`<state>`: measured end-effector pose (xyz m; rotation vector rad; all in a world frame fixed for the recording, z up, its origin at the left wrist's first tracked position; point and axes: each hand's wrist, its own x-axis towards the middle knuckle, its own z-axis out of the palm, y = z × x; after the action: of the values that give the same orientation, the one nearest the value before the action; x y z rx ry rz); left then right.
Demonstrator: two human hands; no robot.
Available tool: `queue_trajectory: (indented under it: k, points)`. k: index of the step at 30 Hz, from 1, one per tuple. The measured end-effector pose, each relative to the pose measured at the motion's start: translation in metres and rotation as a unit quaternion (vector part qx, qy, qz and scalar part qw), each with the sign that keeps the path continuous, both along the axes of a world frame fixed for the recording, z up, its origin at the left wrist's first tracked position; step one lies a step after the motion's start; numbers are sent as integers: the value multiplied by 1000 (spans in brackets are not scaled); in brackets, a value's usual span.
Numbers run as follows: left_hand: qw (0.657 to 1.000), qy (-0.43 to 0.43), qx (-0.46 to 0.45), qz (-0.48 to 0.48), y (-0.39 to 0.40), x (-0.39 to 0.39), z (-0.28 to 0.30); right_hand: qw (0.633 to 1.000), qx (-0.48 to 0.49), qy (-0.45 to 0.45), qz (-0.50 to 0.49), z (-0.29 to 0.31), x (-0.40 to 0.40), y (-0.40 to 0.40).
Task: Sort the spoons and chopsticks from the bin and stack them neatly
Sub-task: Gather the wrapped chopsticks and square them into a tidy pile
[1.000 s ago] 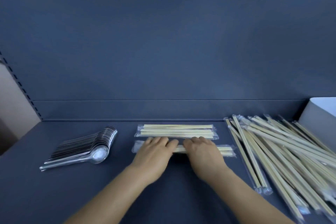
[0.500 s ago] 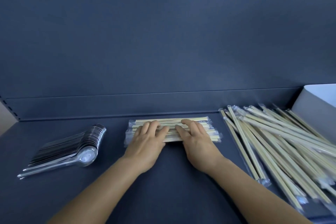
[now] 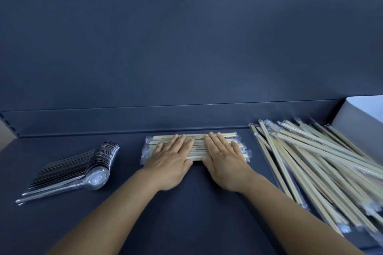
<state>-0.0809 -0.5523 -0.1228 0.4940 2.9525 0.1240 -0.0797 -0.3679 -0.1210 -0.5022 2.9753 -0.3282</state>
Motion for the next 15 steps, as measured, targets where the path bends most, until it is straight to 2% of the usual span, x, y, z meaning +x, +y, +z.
queue_trajectory:
  k: [15]
  points:
    - [1000, -19, -14, 3, 3, 1, 5, 1000, 26, -7, -15, -2, -2, 2]
